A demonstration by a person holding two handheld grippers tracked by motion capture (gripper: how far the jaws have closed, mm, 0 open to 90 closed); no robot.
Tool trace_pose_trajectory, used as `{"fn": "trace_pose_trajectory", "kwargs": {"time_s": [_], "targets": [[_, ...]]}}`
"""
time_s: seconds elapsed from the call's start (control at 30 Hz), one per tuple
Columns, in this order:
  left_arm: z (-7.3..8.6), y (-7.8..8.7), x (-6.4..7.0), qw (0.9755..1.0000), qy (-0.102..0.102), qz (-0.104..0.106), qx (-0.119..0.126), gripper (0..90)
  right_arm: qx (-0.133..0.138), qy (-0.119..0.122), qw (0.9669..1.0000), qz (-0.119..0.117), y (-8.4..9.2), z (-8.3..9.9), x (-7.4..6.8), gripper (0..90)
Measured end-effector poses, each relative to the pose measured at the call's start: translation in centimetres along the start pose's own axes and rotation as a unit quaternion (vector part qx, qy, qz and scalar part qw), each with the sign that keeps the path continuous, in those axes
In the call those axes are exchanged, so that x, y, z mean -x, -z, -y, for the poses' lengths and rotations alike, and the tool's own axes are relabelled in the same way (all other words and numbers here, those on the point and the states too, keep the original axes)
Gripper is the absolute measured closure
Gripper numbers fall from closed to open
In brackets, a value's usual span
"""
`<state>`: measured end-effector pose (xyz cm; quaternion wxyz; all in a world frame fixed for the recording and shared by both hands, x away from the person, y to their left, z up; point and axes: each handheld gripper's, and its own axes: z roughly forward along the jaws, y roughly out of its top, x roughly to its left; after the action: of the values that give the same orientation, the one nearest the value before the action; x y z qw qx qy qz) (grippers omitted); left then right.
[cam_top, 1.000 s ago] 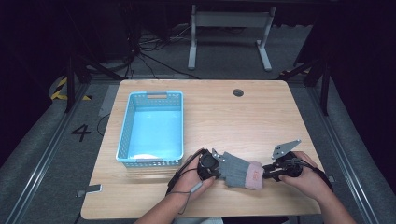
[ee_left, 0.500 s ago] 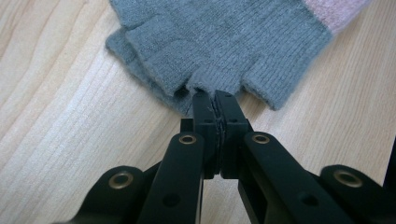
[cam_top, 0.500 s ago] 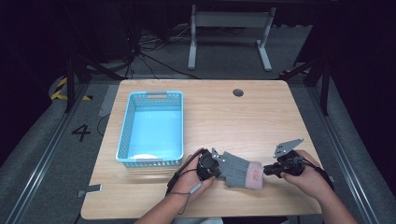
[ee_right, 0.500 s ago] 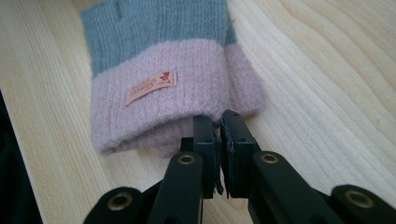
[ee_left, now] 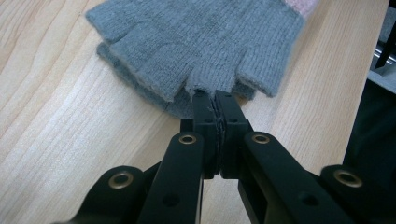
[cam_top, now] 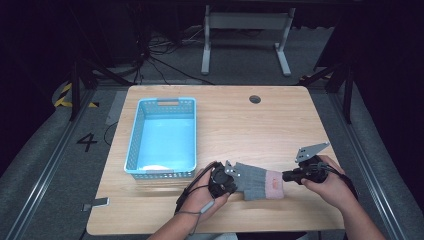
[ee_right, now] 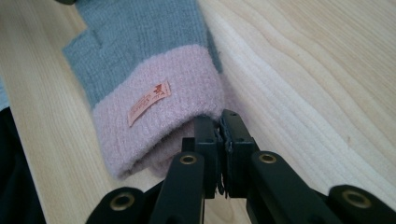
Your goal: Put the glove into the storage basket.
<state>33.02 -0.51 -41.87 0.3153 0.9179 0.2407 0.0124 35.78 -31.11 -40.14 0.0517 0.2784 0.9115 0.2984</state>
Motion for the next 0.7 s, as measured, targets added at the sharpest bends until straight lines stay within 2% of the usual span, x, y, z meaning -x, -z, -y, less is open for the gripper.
{"fn": "trace_pose_trajectory", "kwargs": {"time_s": [0.1, 0.3, 0.37, 0.7], "targets": [[0.0, -0.1, 0.1, 1.0, 0.004, 0.002, -0.001, 88.8, 0.002, -0.002, 1.0, 0.002, -0.1, -0.2, 0.3, 87.0], [-0.1, -0.4, 0.2, 0.9999, -0.002, 0.009, -0.007, 88.8, -0.001, -0.01, 0.9999, 0.003, -0.6, -0.2, 0.8, 87.1], [-0.1, -0.6, 0.2, 0.9999, -0.003, 0.003, -0.011, 88.8, -0.004, -0.012, 0.9999, 0.005, -0.8, -0.1, 0.9, 87.1], [0.0, -2.0, -0.4, 0.9995, 0.004, 0.007, -0.03, 88.6, -0.023, -0.02, 0.9995, 0.001, -2.1, 0.3, 1.6, 86.8]]}}
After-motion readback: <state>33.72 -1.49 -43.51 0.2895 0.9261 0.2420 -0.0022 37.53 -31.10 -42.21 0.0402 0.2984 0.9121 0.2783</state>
